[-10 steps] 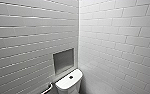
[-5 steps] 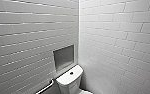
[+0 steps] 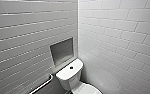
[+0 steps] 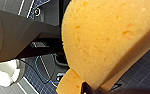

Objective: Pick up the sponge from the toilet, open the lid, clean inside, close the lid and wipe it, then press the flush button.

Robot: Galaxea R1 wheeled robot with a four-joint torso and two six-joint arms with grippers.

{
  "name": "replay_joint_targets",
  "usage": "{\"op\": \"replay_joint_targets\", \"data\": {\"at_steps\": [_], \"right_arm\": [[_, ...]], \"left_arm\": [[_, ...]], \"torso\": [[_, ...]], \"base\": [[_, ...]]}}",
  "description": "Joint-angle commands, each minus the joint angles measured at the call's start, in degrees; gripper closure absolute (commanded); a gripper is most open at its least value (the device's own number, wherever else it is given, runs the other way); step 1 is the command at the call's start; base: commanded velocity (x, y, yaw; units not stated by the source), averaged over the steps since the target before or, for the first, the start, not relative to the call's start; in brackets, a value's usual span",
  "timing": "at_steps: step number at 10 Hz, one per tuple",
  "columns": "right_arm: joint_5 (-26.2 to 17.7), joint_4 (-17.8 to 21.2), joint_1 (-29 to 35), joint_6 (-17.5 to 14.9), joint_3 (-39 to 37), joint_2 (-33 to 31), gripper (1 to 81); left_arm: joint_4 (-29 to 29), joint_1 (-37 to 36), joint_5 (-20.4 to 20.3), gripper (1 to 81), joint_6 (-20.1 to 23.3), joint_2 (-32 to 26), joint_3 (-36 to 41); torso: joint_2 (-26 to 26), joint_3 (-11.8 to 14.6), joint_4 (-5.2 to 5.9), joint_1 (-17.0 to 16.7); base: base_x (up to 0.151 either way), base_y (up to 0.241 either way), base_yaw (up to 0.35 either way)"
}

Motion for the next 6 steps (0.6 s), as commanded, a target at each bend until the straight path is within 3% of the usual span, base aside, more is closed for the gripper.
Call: {"op": "replay_joint_targets", "data": {"at_steps": [1,6], "right_arm": [[-3.3,-1.3,0.5,-0.3,0.4,-0.1,81.1],[-3.4,-1.3,0.6,-0.3,0.1,0.1,81.1]], "left_arm": [[-0.5,-2.3,3.2,1.0,0.2,0.0,0.2],[-0.6,-2.4,2.4,1.0,0.2,0.1,0.2]], "torso": [[-0.2,0.0,0.0,0.0],[1.5,-0.1,0.0,-0.2]], "base": [[0.0,0.0,0.0],[0.0,0.0,0.0]]}}
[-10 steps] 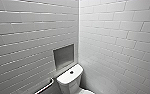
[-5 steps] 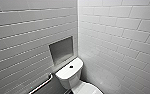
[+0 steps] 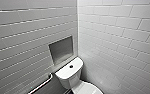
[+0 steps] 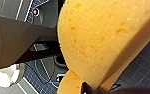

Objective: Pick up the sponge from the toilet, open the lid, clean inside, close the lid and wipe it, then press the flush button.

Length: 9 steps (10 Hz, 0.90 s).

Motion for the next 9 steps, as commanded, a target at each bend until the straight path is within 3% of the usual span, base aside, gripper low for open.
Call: {"op": "replay_joint_targets", "data": {"at_steps": [1,2,3,6,9], "right_arm": [[-3.6,-1.2,0.1,-0.3,0.4,0.2,81.1],[-3.8,-1.1,0.4,-0.2,-0.1,0.5,81.1],[-5.6,-0.5,1.0,0.0,-1.6,1.3,81.1],[-20.7,-0.6,4.8,0.3,-13.3,7.5,81.1],[-22.5,-1.0,7.1,-0.1,-17.1,9.9,81.1]], "left_arm": [[-0.6,-2.0,3.4,1.0,0.2,-0.1,0.2],[-0.7,-2.0,3.3,1.0,0.1,-0.1,0.2],[-0.8,-2.0,3.2,1.0,0.0,0.0,0.0],[-2.6,-2.1,0.4,1.0,-1.1,2.3,-5.7],[-4.5,-2.1,-5.7,1.0,-3.1,4.1,-10.8]], "torso": [[0.0,3.0,0.0,0.0],[0.0,3.2,0.0,0.0],[0.0,0.6,0.0,0.0],[0.0,1.4,0.0,-0.1],[0.0,1.4,0.0,0.0]], "base": [[0.0,0.0,0.0],[0.0,0.0,0.0],[0.0,0.0,0.0],[0.0,0.0,0.0],[0.0,0.0,0.0]]}}
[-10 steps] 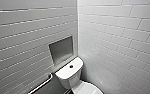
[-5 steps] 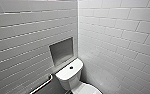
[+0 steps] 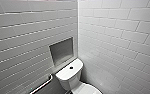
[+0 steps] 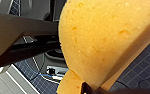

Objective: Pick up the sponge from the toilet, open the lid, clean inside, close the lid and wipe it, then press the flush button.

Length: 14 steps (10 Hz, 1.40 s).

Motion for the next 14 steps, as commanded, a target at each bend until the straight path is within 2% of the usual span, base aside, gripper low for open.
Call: {"op": "replay_joint_targets", "data": {"at_steps": [1,14], "right_arm": [[-7.8,-0.9,3.1,-0.2,-2.2,1.9,81.1],[-8.1,-0.9,2.8,-0.3,-3.2,2.8,81.1]], "left_arm": [[-2.3,-2.2,-1.7,1.0,-1.3,0.8,-2.0],[-2.3,-2.2,-1.1,1.0,-1.3,1.0,-1.7]], "torso": [[0.0,0.0,0.0,0.0],[0.0,0.0,-0.02,0.0]], "base": [[0.0,0.0,0.0],[0.0,0.0,0.0]]}}
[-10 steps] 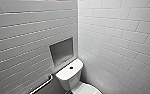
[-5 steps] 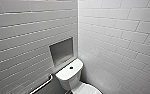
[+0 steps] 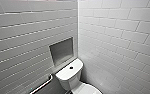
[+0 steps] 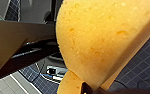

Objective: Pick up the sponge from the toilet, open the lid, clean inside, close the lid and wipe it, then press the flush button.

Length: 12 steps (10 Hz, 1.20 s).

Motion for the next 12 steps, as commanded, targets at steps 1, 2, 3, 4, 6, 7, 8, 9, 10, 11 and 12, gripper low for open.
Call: {"op": "replay_joint_targets", "data": {"at_steps": [1,2,3,4,6,7,8,9,10,11,12], "right_arm": [[-4.3,-0.4,0.9,-0.3,0.5,0.3,81.1],[-4.3,-0.4,0.9,-0.3,0.5,0.3,81.1],[-4.3,-0.4,0.9,-0.3,0.5,0.3,81.1],[-4.3,-0.5,0.9,-0.3,0.4,0.4,81.1],[-4.3,-0.5,0.9,-0.2,0.4,0.4,81.1],[-4.3,-0.4,0.9,-0.2,0.4,0.4,81.1],[-4.3,-0.4,0.9,-0.2,0.3,0.4,81.1],[-4.3,-0.4,0.9,-0.2,0.3,0.4,81.1],[-4.3,-0.4,0.8,-0.2,0.2,0.4,81.1],[-4.3,-0.4,0.9,-0.2,0.2,0.4,81.1],[-4.3,-0.4,0.9,-0.2,0.2,0.4,81.1]], "left_arm": [[-0.4,-2.0,3.2,1.0,0.1,-0.1,0.1],[-0.4,-2.0,3.2,1.0,0.1,-0.1,0.1],[-0.4,-2.0,3.2,1.0,0.1,-0.2,0.1],[-0.5,-2.0,3.1,1.0,0.1,-0.2,0.1],[-0.5,-2.0,3.1,1.0,0.1,-0.2,0.1],[-0.5,-2.0,3.1,1.0,0.1,-0.2,0.1],[-0.4,-2.0,3.0,1.0,0.1,-0.2,0.1],[-0.4,-2.0,3.0,1.0,0.1,-0.2,0.1],[-0.4,-2.0,2.9,1.0,0.1,-0.1,0.1],[-0.4,-2.0,2.9,1.0,0.1,-0.1,0.1],[-0.4,-2.0,2.8,1.0,0.1,-0.1,0.2]], "torso": [[0.0,0.0,0.0,0.0],[0.0,0.0,0.0,0.0],[0.0,0.0,0.0,-0.1],[-0.1,0.0,0.0,-0.2],[0.0,0.0,0.0,-0.1],[0.0,0.0,0.0,-0.1],[0.0,0.0,0.0,-0.1],[0.0,0.0,0.0,-0.1],[0.0,0.0,0.0,-0.1],[0.0,0.0,0.0,-0.1],[0.1,0.0,0.0,0.0]], "base": [[0.0,0.0,0.0],[0.071,0.0,0.0],[0.087,0.0,0.0],[0.09,0.0,0.0],[0.091,0.0,0.0],[0.091,0.0,0.0],[0.094,0.0,0.0],[0.095,0.0,0.0],[0.096,0.0,0.0],[0.0,0.0,0.0],[0.0,0.0,0.0]]}}
